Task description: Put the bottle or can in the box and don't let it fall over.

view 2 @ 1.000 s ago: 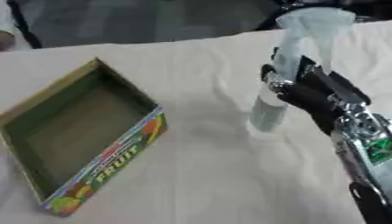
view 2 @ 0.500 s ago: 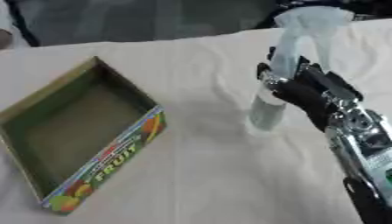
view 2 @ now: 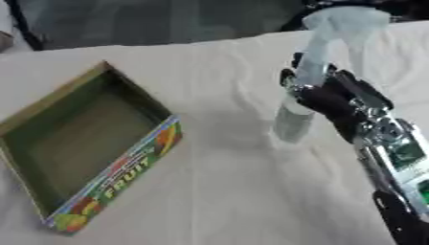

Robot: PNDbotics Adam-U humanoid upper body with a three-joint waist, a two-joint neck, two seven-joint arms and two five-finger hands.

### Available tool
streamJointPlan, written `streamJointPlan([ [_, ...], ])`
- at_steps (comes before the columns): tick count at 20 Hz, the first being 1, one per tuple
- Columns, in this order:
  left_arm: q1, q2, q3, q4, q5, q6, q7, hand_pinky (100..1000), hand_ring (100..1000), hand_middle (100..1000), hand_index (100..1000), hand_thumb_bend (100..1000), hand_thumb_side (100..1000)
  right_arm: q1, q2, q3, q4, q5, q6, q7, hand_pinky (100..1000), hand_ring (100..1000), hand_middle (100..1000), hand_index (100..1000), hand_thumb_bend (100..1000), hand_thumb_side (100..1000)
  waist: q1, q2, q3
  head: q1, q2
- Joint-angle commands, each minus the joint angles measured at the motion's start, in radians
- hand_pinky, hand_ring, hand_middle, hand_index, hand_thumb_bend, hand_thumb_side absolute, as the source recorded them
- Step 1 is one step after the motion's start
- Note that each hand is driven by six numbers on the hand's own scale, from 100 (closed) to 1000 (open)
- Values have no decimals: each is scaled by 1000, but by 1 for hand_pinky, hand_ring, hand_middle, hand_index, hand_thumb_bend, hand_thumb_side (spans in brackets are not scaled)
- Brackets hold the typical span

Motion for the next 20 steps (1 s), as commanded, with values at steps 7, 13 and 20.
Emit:
streamJointPlan([
  [7,-3,11,11,-21,0,-2,-4,1000,718,681,773,100,672,-16,-19,-4,12,-54,-105,-162,672,525,556,525,100,387,0,-17,2,3,-13],
  [13,-4,10,11,-21,1,-2,-5,1000,708,667,770,100,672,-19,-16,19,16,-69,-172,-184,603,320,337,248,100,387,0,-16,2,5,-11],
  [20,-1,8,11,-21,4,-2,-4,1000,698,655,763,100,672,-36,-3,19,-37,-114,-225,-181,547,278,265,192,100,387,0,-18,2,3,3],
])
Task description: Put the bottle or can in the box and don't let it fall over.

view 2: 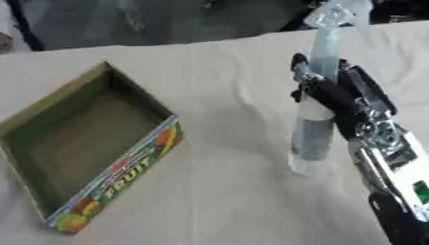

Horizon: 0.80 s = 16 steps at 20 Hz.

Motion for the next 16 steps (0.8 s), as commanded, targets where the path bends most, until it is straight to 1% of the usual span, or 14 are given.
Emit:
streamJointPlan([
  [1,-1,14,10,-21,4,0,-3,1000,698,654,761,100,672,-23,1,-5,-45,-25,-30,-3,518,268,263,191,100,387,-2,-19,-1,1,4],
  [2,-2,14,9,-21,5,0,-4,1000,698,654,760,100,672,-28,7,-3,-52,-32,-34,-8,499,263,262,190,100,387,-1,-20,-2,0,7],
  [5,-2,15,10,-21,4,-1,-3,1000,698,652,757,100,672,-43,14,0,-71,-58,-34,-30,391,234,249,188,100,387,-3,-26,-2,-1,13],
  [6,-1,15,11,-21,4,-1,-3,1000,698,652,756,100,672,-49,13,2,-79,-70,-33,-37,384,232,249,188,100,387,-5,-30,-2,-1,16],
  [9,-1,18,10,-21,4,0,-2,1000,698,651,754,100,672,-66,9,7,-103,-113,-28,-47,379,231,249,191,100,387,-10,-43,-5,0,24],
  [12,-2,23,10,-21,3,-1,-3,1000,698,650,752,100,672,-94,4,13,-120,-164,-26,-54,404,235,248,191,100,387,-18,-59,-6,-2,35],
  [13,-2,25,9,-21,3,-1,-3,1000,699,650,752,100,706,-106,3,16,-123,-180,-24,-57,409,236,247,191,100,345,-20,-63,-6,-3,39],
  [14,-2,27,9,-21,3,0,-4,1000,699,650,752,100,672,-123,1,22,-124,-196,-21,-58,411,237,247,191,100,387,-23,-69,-5,-4,44],
  [16,-5,31,6,-21,3,0,-6,1000,699,651,751,100,672,-169,1,40,-120,-228,-11,-63,413,237,246,191,100,387,-29,-78,1,-11,51],
])
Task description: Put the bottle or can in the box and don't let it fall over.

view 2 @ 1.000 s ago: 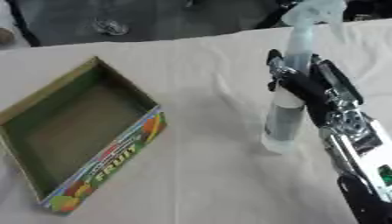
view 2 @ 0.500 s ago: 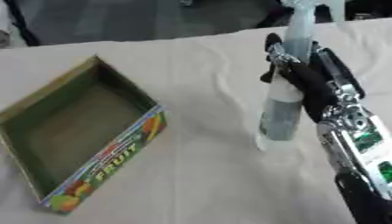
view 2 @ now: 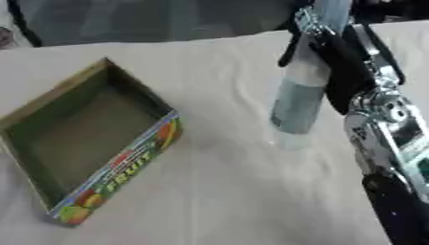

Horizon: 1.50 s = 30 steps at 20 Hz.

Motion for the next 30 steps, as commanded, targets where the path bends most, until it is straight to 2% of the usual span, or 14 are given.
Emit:
streamJointPlan([
  [1,-8,32,5,-21,-2,-1,-5,1000,700,651,749,100,672,-73,-20,20,-15,-58,15,-12,401,237,246,192,100,336,-6,-33,11,-15,11],
  [2,-10,33,3,-21,-3,1,-8,1000,700,651,744,100,672,-106,-15,30,-6,-78,21,-19,396,236,245,192,100,387,-10,-38,20,-26,14],
  [6,-21,36,-6,-21,-4,5,-17,1000,701,651,742,100,672,-239,19,74,51,-121,26,-44,393,234,240,192,100,387,-33,-44,79,-87,15],
  [9,-53,17,-6,-21,5,7,-17,1000,700,651,740,100,672,-318,46,99,134,-71,22,-97,393,239,242,194,100,387,-49,-44,151,-148,7],
  [12,-88,-4,-4,-21,14,11,-5,1000,702,653,740,100,672,-373,81,122,242,-16,-14,-145,396,240,244,194,100,387,-66,-41,228,-196,5],
  [15,-100,-10,-4,-21,14,14,2,1000,702,654,741,100,672,-398,104,137,316,17,-65,-167,396,239,243,194,100,387,-73,-40,265,-220,3],
  [16,-102,-11,-1,-21,15,14,7,1000,738,687,740,100,672,-404,111,137,328,27,-86,-173,416,244,237,194,100,387,-74,-39,281,-233,4],
  [17,-109,-14,9,-21,15,26,29,1000,753,690,737,100,672,-412,124,135,342,55,-146,-184,417,245,237,195,100,387,-77,-35,313,-258,0],
  [20,-119,-19,32,-21,31,74,121,1000,752,690,737,100,633,-400,159,154,431,103,-298,-181,436,266,259,199,100,387,-81,-23,364,-305,-15],
  [24,-151,-22,33,-21,55,74,172,1000,749,683,734,100,632,-375,204,178,547,135,-399,-106,420,269,258,196,100,387,-94,-2,422,-355,-48],
  [27,-151,-23,30,-21,55,63,163,1000,748,681,734,100,643,-351,228,178,624,187,-439,-67,428,281,272,202,100,387,-106,13,443,-371,-54],
  [28,-146,-21,31,-21,53,63,162,1000,747,679,734,100,645,-346,231,176,642,199,-446,-62,444,303,289,217,100,387,-109,16,443,-374,-51],
  [29,-142,-18,34,-21,50,62,163,1000,747,678,734,100,643,-339,234,175,657,210,-451,-57,480,365,336,250,100,387,-112,17,440,-373,-49],
  [30,-140,-18,35,-21,49,62,164,1000,745,676,733,100,633,-332,235,177,670,219,-444,-47,578,564,466,358,100,387,-113,18,434,-369,-47],
])
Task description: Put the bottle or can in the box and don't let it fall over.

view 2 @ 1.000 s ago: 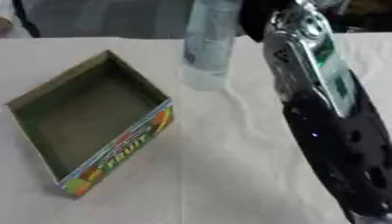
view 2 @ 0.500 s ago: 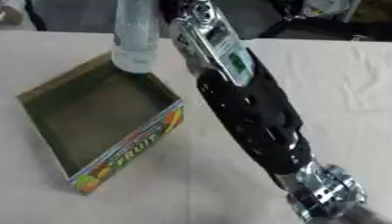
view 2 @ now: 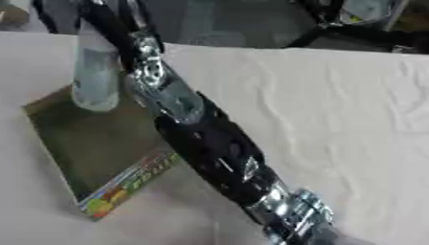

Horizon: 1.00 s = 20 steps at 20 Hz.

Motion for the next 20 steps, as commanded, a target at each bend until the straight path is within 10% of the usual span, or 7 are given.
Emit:
streamJointPlan([
  [1,-4,16,11,-19,-3,-4,4,1000,745,674,732,100,626,-2,2,8,43,42,29,49,634,679,555,439,100,387,5,-18,-9,2,-6],
  [2,-8,12,12,-19,-1,-5,6,1000,741,668,729,100,607,4,0,23,56,65,83,94,864,1000,961,833,100,387,3,-18,-15,6,-3],
  [3,-14,5,14,-19,1,-8,14,1000,740,667,728,100,596,5,-7,51,59,120,180,191,948,1000,1000,993,100,387,2,-20,-26,15,1],
  [4,-18,-1,15,-19,5,-9,22,1000,740,665,727,100,588,3,-14,56,35,190,271,288,979,1000,1000,1000,100,404,1,-21,-37,24,4],
  [7,-20,5,5,-19,11,-13,30,1000,734,658,730,100,581,4,-33,32,-84,380,484,509,981,1000,1000,1000,100,867,4,-31,-72,48,15],
  [12,-12,40,-15,-19,4,-25,-5,1000,733,654,729,100,603,28,-48,8,-219,481,613,697,991,1000,1000,1000,100,679,9,-52,-118,80,36],
  [20,0,42,-11,-19,-6,-21,-17,1000,730,647,728,100,623,43,-66,0,-310,474,662,715,986,1000,1000,1000,100,387,25,-71,-155,100,50],
])
